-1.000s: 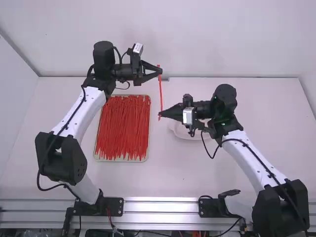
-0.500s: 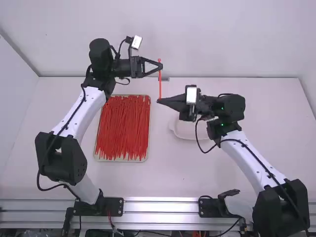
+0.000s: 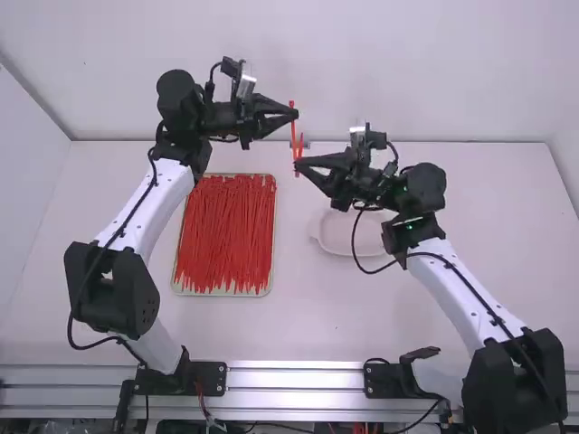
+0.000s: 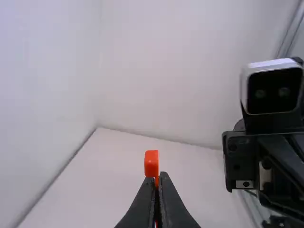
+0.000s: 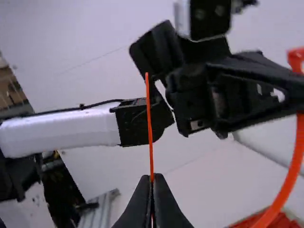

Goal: Fasten the cable tie

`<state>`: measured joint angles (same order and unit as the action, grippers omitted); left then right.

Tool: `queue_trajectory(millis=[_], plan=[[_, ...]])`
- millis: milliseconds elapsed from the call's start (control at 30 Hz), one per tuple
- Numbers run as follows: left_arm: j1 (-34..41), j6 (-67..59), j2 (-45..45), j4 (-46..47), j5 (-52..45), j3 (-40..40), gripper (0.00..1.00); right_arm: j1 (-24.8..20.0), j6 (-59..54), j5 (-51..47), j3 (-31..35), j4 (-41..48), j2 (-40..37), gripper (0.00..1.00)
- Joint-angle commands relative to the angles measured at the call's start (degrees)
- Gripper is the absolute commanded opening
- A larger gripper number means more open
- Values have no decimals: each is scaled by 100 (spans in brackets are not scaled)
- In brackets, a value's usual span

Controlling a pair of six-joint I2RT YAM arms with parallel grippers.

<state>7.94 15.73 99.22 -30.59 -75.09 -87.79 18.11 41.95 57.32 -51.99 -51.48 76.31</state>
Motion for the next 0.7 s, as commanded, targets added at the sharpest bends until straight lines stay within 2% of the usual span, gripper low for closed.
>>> queue_trajectory(millis=[0, 267, 667], plan=[[79, -938, -7, -37, -260, -92, 2, 92, 476, -170, 28, 68, -76, 0], [101, -2437, -7, 35, -1001, -92, 2, 354, 592, -472, 26, 271, -79, 0], [68, -2905, -7, -184, -1005, -92, 2, 369, 918, -358, 28, 457, -76, 0]])
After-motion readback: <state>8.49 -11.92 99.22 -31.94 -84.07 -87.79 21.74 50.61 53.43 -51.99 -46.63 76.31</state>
